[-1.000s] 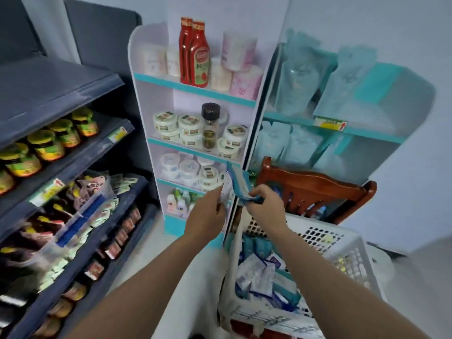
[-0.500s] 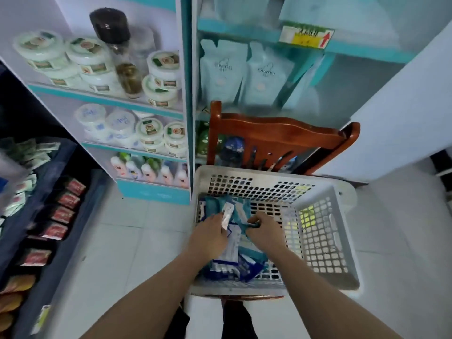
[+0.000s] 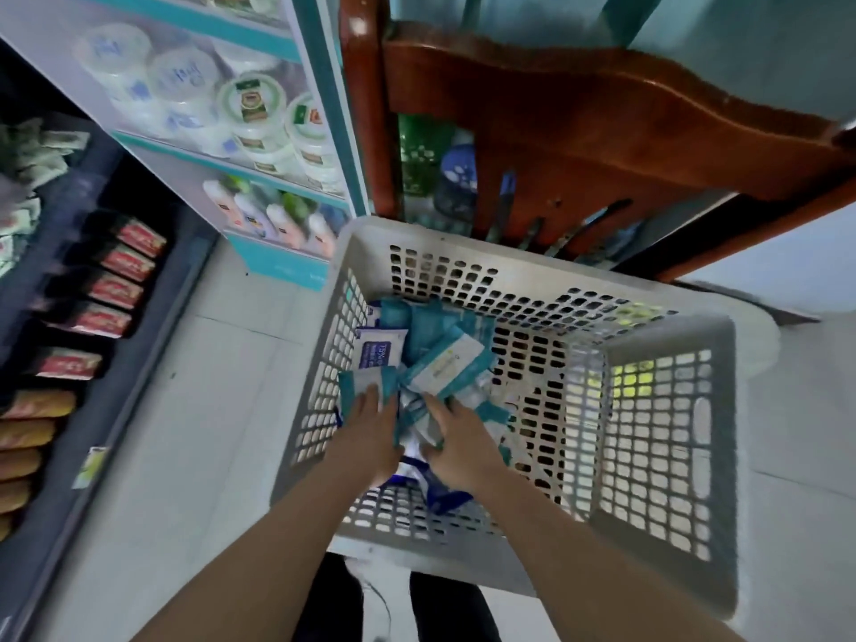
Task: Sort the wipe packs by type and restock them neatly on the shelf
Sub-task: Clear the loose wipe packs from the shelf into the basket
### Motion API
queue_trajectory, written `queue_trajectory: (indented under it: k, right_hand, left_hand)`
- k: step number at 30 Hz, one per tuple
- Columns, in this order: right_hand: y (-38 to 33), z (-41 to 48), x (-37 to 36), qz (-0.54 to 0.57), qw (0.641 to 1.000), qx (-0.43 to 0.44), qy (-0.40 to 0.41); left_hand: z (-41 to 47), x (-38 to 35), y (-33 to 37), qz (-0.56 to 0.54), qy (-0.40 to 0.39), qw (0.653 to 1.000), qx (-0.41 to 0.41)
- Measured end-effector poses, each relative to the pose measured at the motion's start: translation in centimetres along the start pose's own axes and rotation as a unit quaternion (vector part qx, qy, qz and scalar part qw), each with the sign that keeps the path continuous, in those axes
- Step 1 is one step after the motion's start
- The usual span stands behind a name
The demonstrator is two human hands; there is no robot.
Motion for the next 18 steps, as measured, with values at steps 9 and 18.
queue_trajectory:
  k: [9,18]
  right_hand:
    - [-0.2,0.6,2.0,-0.023,1.0,0.014,0.01]
    - [-3.4,-1.3,4.3,-0.069,0.996,0.042,0.029]
  left_hand:
    - [-1.8,3.2,1.4,-0.001,0.072,0.997,0.01]
    - [-5.6,5.9,1.2,0.057,0.133,0.989,-0.004]
Point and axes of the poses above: each hand's wrist, its own z-axis towards the middle knuckle, its own x-axis out of the back of the hand, y = z × x, the point moved 3 cm from there along z, towards the middle knuckle, and after that the axes turned 1 degree about z, right-handed, at the moved point
